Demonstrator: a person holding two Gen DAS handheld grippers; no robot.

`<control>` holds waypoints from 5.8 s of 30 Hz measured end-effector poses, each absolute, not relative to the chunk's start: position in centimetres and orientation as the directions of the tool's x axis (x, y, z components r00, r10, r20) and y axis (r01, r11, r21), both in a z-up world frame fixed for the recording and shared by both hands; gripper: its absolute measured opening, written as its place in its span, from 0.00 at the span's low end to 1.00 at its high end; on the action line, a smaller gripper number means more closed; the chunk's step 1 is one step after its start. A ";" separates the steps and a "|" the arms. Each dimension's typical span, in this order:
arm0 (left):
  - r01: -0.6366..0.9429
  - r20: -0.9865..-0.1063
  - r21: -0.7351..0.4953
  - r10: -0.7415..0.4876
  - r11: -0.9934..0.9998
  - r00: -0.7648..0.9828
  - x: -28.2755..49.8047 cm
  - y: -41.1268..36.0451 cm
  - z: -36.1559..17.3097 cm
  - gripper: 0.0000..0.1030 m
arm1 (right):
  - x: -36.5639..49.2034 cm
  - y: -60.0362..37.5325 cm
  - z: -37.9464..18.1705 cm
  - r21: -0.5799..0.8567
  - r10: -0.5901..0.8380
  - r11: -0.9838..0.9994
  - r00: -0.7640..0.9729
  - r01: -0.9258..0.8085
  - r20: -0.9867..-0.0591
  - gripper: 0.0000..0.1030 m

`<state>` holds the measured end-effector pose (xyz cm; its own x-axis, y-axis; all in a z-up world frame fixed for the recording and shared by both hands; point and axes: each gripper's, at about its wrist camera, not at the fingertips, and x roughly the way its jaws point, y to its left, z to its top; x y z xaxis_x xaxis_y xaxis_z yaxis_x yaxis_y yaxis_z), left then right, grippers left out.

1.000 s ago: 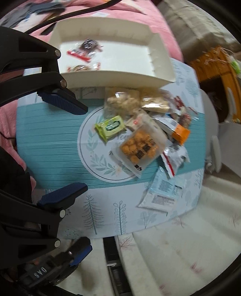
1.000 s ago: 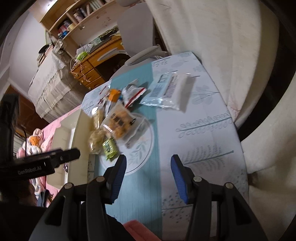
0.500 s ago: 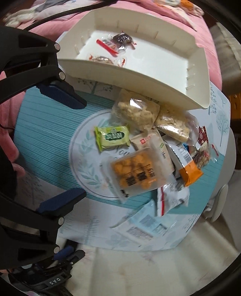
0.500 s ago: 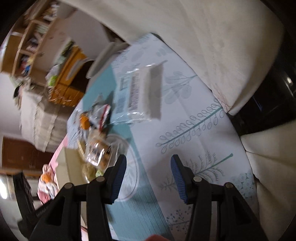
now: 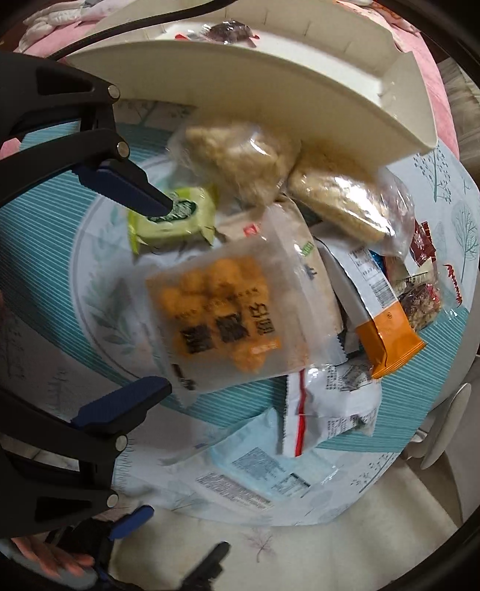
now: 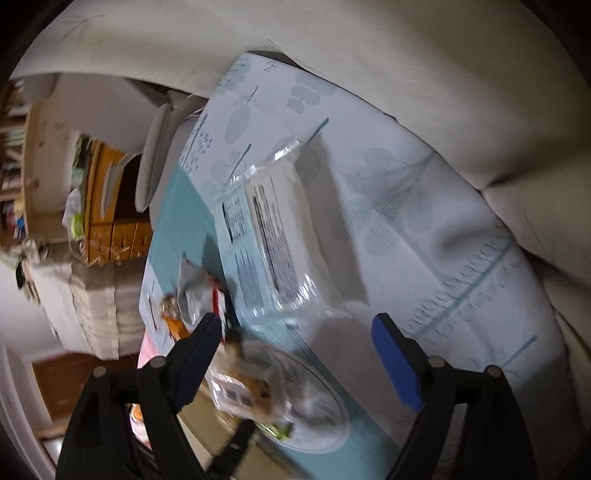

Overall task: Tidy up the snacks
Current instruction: 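Grasp the clear orange-cookie bag with the left tool while the right tool grasps the white-blue flat packet, then carry both packets over the white tray and open both tools to release them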

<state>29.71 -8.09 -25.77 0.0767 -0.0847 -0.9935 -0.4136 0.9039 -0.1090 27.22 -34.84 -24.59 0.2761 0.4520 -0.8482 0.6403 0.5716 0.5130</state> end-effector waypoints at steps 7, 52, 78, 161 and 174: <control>-0.458 -0.993 -0.105 -0.068 0.883 0.096 32.0 -8.3 -27.6 0.88 | 32.7 -33.2 -24.5 0.381 0.345 0.631 0.196 0.675 -0.918 0.87; -0.513 -0.968 -0.241 -0.243 0.824 0.066 32.1 -4.3 -31.6 0.69 | 37.1 -29.8 -32.2 0.086 0.154 0.823 -0.075 0.561 -0.985 0.98; -0.398 -0.963 -0.218 -0.264 0.891 -0.063 18.7 -6.8 -27.0 0.63 | 23.4 -33.2 -34.3 0.148 0.249 0.860 -0.150 0.488 -0.957 0.79; 0.137 -0.897 -0.200 -0.237 0.970 0.372 17.0 27.5 -11.7 0.84 | 7.0 0.8 -16.3 0.659 0.493 0.743 0.567 0.121 -0.660 0.79; 0.273 -0.863 -0.219 -0.316 0.937 0.395 17.2 22.8 -11.4 0.84 | 4.2 -2.0 -17.5 0.556 0.362 0.803 0.564 0.216 -0.742 0.79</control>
